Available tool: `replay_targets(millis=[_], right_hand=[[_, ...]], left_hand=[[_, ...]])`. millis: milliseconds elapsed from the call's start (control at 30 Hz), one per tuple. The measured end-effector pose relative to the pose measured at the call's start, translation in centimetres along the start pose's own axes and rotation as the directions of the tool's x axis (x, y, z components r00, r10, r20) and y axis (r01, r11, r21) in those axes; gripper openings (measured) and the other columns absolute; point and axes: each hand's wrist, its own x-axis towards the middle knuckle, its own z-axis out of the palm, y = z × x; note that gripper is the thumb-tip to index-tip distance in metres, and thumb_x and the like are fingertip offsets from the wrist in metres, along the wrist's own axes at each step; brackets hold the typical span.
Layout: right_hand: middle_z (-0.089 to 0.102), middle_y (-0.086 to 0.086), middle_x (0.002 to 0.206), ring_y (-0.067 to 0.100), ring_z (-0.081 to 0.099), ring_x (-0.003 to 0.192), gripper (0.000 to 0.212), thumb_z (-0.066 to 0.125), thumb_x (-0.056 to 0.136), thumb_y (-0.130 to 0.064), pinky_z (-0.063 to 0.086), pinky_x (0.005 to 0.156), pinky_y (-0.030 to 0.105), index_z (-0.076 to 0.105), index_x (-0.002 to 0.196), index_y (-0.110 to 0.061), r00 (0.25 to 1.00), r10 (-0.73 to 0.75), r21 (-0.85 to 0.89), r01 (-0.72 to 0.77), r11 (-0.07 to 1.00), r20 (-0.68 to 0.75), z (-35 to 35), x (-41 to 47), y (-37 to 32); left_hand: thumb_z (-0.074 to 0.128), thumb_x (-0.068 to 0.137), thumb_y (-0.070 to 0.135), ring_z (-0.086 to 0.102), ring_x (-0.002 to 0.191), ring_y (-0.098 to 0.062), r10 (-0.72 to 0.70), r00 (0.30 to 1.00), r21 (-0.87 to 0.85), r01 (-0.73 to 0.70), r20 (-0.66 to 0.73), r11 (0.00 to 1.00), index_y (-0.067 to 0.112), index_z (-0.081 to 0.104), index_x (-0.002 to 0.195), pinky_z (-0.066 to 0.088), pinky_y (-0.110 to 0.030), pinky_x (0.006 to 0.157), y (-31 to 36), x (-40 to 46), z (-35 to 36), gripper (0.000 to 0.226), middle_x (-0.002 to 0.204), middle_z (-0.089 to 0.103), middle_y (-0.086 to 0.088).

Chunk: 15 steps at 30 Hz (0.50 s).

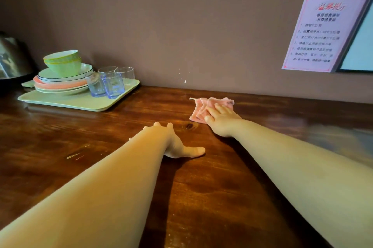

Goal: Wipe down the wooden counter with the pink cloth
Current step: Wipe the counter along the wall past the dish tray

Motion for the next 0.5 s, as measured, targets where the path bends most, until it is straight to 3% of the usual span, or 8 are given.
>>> replay_targets(millis=[133, 233, 300, 400, 500], right_hand=[[-0.001, 0.01, 0.168, 0.034, -0.006, 0.155, 0.055, 0.022, 0.11, -0.032, 0.001, 0.123, 0.059, 0.005, 0.162, -0.022, 0.995, 0.1, -0.033, -0.1, 0.994, 0.003, -0.3, 2.4, -1.5], [-0.005, 0.007, 0.169, 0.033, -0.01, 0.155, 0.055, 0.017, 0.109, -0.035, -0.001, 0.123, 0.056, 0.002, 0.162, -0.027, 0.999, 0.04, 0.033, -0.04, 0.999, -0.002, 0.8, 3.5, -0.6], [-0.006, 0.005, 0.169, 0.029, -0.009, 0.155, 0.054, 0.015, 0.11, -0.029, 0.001, 0.125, 0.052, 0.003, 0.162, -0.027, 1.0, 0.001, 0.072, -0.001, 0.997, -0.005, 0.8, 4.3, 0.8], [-0.002, 0.008, 0.17, 0.028, -0.006, 0.156, 0.052, 0.01, 0.11, -0.029, 0.001, 0.125, 0.051, 0.008, 0.162, -0.027, 0.998, 0.056, 0.066, -0.054, 0.996, -0.017, -0.3, 6.1, 1.5], [0.003, 0.011, 0.169, 0.032, -0.002, 0.155, 0.054, 0.009, 0.109, -0.038, -0.002, 0.123, 0.052, 0.011, 0.162, -0.027, 0.995, 0.097, 0.057, -0.097, 0.994, -0.003, -0.8, 6.7, 1.0]], left_hand=[[0.036, 0.02, 0.107, -0.009, 0.145, -0.043, -0.026, 1.0, 0.028, 0.026, 0.005, 0.999, 0.035, -0.025, 0.146, 0.008, -0.07, 0.109, 0.0, 0.5, -0.1, 0.157, 0.159, -0.022, -0.005], [0.045, 0.041, 0.102, -0.011, 0.144, -0.043, -0.025, 1.0, 0.037, 0.026, -0.011, 0.999, 0.034, -0.026, 0.146, 0.008, -0.071, 0.109, -0.2, 1.7, 0.3, 0.144, 0.159, -0.021, -0.006], [0.045, 0.038, 0.103, -0.011, 0.144, -0.044, -0.022, 0.999, 0.05, 0.02, 0.026, 0.999, 0.033, -0.028, 0.145, 0.009, -0.069, 0.11, -0.3, 1.8, -0.1, 0.147, 0.158, -0.024, -0.007], [0.038, 0.022, 0.107, -0.009, 0.145, -0.044, -0.024, 0.994, 0.07, 0.016, 0.107, 0.997, 0.031, -0.03, 0.143, 0.009, -0.064, 0.11, 0.1, 0.3, -0.9, 0.158, 0.157, -0.027, -0.006], [0.04, 0.032, 0.105, -0.005, 0.146, -0.041, -0.011, 0.994, 0.067, 0.003, 0.113, 0.998, 0.028, -0.029, 0.144, 0.012, -0.061, 0.112, 0.3, -0.5, -1.1, 0.152, 0.159, -0.024, -0.004]])
